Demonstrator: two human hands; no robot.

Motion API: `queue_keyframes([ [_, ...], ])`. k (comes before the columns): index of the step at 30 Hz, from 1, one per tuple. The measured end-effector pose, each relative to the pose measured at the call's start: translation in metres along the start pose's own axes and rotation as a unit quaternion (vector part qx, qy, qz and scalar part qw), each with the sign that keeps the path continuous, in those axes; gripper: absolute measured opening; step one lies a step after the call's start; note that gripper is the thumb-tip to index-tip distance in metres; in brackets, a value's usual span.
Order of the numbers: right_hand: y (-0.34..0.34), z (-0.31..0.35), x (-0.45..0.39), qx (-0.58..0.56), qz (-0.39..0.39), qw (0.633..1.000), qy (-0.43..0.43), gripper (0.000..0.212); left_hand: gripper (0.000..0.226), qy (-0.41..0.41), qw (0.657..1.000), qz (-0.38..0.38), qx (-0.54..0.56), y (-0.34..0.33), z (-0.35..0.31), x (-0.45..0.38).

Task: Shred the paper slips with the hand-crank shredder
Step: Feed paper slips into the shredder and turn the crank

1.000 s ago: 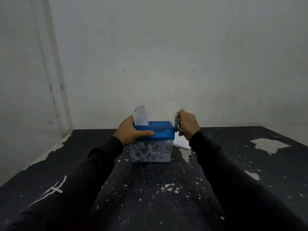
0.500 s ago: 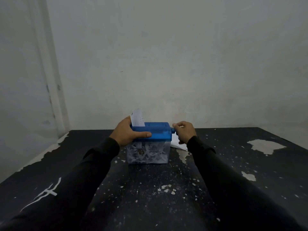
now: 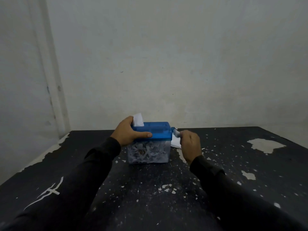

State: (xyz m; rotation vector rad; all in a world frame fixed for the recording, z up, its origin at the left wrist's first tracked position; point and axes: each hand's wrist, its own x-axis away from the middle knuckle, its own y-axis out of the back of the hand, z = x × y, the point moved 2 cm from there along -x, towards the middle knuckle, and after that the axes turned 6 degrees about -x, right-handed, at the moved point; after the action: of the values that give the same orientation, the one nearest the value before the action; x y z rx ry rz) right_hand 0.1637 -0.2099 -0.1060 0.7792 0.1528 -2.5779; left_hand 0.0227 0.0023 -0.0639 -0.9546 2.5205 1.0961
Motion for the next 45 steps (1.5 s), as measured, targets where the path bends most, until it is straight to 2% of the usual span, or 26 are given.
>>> queue_keyframes([
  [3,-0.004,0.013,-0.016,-0.059,0.004,0.998,-0.01,0.033,0.096,0.003,1.0,0.006,0.008,0.0,0.001,-0.001],
  [6,-0.01,0.019,-0.046,-0.025,0.025,0.999,-0.002,0.04,0.099,-0.002,1.0,-0.001,0.012,0.001,0.003,-0.001],
  [9,-0.014,0.01,-0.077,0.012,0.006,0.999,-0.043,0.052,0.099,-0.006,1.0,0.0,0.016,0.0,0.002,0.001],
  [12,-0.019,-0.002,-0.095,0.012,-0.015,0.996,-0.082,0.034,0.093,-0.01,1.0,-0.004,0.028,0.0,-0.001,0.003],
  [16,-0.018,-0.017,-0.091,0.072,-0.013,0.991,-0.112,0.035,0.088,-0.006,0.999,-0.003,0.034,-0.001,-0.001,0.002],
  [22,-0.003,-0.042,-0.057,0.224,0.089,0.953,-0.184,0.034,0.087,-0.011,0.999,-0.007,0.032,-0.001,-0.001,0.003],
  [25,0.011,-0.039,-0.042,0.246,0.137,0.942,-0.181,0.046,0.086,-0.017,1.0,-0.011,0.007,-0.001,-0.002,0.002],
  [28,0.017,-0.021,-0.029,0.201,0.08,0.968,-0.13,0.054,0.085,-0.016,1.0,-0.012,0.003,-0.002,-0.002,0.0],
  [30,0.014,-0.001,-0.025,0.093,0.04,0.988,-0.119,0.048,0.083,-0.018,1.0,-0.01,0.003,-0.001,-0.001,-0.001],
  [32,0.01,0.015,-0.026,-0.002,0.041,0.992,-0.117,0.04,0.084,-0.021,1.0,-0.008,-0.002,-0.001,-0.001,-0.001],
  [34,0.006,0.028,-0.031,-0.049,0.057,0.99,-0.116,0.039,0.08,-0.021,1.0,-0.008,-0.002,-0.001,0.0,-0.002],
  [38,-0.002,0.029,-0.059,-0.034,0.066,0.992,-0.099,0.035,0.079,-0.02,1.0,-0.008,0.004,0.0,0.0,-0.002],
  [41,-0.008,0.012,-0.087,0.001,0.04,0.992,-0.119,0.035,0.074,-0.018,1.0,-0.011,0.004,-0.001,0.0,-0.001],
  [45,-0.011,-0.017,-0.088,0.098,0.044,0.986,-0.127,0.017,0.067,-0.02,1.0,-0.012,0.002,-0.002,0.002,-0.002],
])
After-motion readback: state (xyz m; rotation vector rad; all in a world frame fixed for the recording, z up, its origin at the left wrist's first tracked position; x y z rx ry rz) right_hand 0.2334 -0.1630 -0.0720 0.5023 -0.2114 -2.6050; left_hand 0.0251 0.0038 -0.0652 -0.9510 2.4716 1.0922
